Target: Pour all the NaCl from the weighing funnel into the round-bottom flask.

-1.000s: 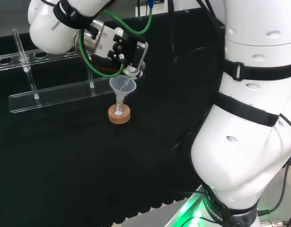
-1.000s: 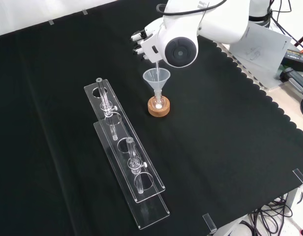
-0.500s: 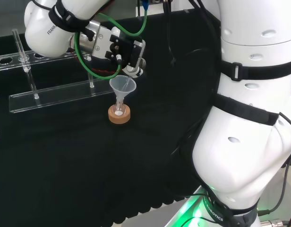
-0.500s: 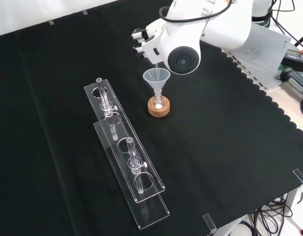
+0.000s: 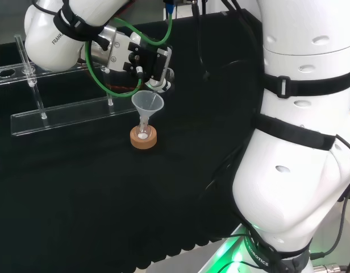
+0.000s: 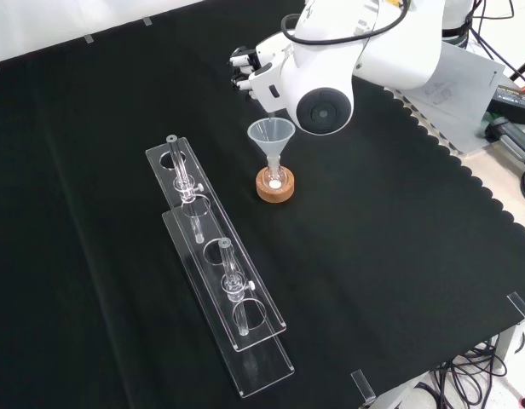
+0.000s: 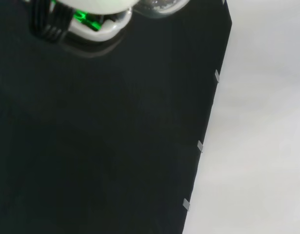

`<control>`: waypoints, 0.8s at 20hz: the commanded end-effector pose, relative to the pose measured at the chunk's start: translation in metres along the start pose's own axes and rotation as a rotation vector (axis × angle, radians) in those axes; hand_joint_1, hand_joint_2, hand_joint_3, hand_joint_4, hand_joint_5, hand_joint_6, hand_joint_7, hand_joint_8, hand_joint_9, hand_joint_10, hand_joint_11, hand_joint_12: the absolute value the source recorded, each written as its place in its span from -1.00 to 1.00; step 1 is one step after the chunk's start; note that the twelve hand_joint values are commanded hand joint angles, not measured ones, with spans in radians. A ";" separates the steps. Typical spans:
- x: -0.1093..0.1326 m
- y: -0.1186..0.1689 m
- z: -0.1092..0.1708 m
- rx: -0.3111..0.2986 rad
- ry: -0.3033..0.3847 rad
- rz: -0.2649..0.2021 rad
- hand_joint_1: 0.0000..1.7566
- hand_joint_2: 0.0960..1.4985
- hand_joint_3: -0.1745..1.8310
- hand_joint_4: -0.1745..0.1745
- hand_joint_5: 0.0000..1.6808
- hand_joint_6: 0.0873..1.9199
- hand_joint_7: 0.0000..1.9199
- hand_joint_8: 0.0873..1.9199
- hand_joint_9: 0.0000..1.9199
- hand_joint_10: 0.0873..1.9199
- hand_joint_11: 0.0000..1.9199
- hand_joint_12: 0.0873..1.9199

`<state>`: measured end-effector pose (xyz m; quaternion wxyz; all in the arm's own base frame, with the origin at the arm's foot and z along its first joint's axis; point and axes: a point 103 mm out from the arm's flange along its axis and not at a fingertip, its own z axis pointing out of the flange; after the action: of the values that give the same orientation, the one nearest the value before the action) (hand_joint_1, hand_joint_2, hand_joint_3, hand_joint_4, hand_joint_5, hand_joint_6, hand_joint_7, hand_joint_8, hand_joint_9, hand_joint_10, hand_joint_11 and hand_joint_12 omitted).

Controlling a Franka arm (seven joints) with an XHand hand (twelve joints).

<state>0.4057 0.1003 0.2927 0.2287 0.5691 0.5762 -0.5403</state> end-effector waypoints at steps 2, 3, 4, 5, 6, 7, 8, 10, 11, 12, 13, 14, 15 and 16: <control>-0.003 0.001 0.006 -0.021 0.067 -0.018 0.26 -0.15 -0.22 1.00 0.47 -0.31 -0.31 -0.41 0.09 -0.79 -0.13 0.03; -0.004 0.002 0.009 -0.021 0.078 -0.020 0.26 -0.15 -0.22 1.00 0.47 -0.31 -0.31 -0.41 0.09 -0.79 -0.13 0.03; -0.005 0.003 0.011 -0.020 0.090 -0.023 0.26 -0.15 -0.22 1.00 0.47 -0.31 -0.31 -0.41 0.09 -0.80 -0.13 0.03; -0.006 0.004 0.013 -0.019 0.103 -0.028 0.26 -0.15 -0.22 1.00 0.47 -0.31 -0.31 -0.41 0.09 -0.80 -0.13 0.03; -0.006 0.004 0.016 -0.020 0.115 -0.030 0.26 -0.15 -0.22 1.00 0.47 -0.31 -0.31 -0.41 0.09 -0.80 -0.13 0.03; -0.007 0.005 0.019 -0.020 0.132 -0.034 0.26 -0.15 -0.22 1.00 0.47 -0.31 -0.31 -0.41 0.09 -0.80 -0.13 0.03; -0.008 0.006 0.022 -0.022 0.151 -0.037 0.26 -0.15 -0.22 1.00 0.47 -0.31 -0.31 -0.41 0.09 -0.80 -0.13 0.03; -0.011 0.007 0.028 -0.025 0.199 -0.042 0.26 -0.15 -0.22 1.00 0.47 -0.31 -0.31 -0.41 0.09 -0.80 -0.13 0.03; -0.012 0.008 0.031 -0.025 0.223 -0.045 0.26 -0.15 -0.22 1.00 0.47 -0.31 -0.31 -0.41 0.09 -0.80 -0.13 0.03; -0.014 0.009 0.035 -0.031 0.245 -0.047 0.26 -0.15 -0.22 1.00 0.47 -0.31 -0.31 -0.41 0.09 -0.80 -0.13 0.03; -0.016 0.009 0.038 -0.039 0.272 -0.048 0.26 -0.15 -0.22 1.00 0.47 -0.31 -0.31 -0.41 0.09 -0.80 -0.13 0.03; -0.018 0.010 0.043 -0.041 0.320 -0.051 0.26 -0.15 -0.22 1.00 0.47 -0.31 -0.31 -0.41 0.09 -0.80 -0.13 0.03; -0.021 0.011 0.046 -0.042 0.368 -0.056 0.26 -0.15 -0.22 1.00 0.47 -0.31 -0.31 -0.41 0.09 -0.80 -0.13 0.03; -0.022 0.012 0.050 -0.047 0.397 -0.059 0.26 -0.15 -0.22 1.00 0.47 -0.31 -0.31 -0.41 0.09 -0.80 -0.12 0.03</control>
<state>0.4066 0.0683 0.2939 0.1657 0.6097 0.6197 -0.4657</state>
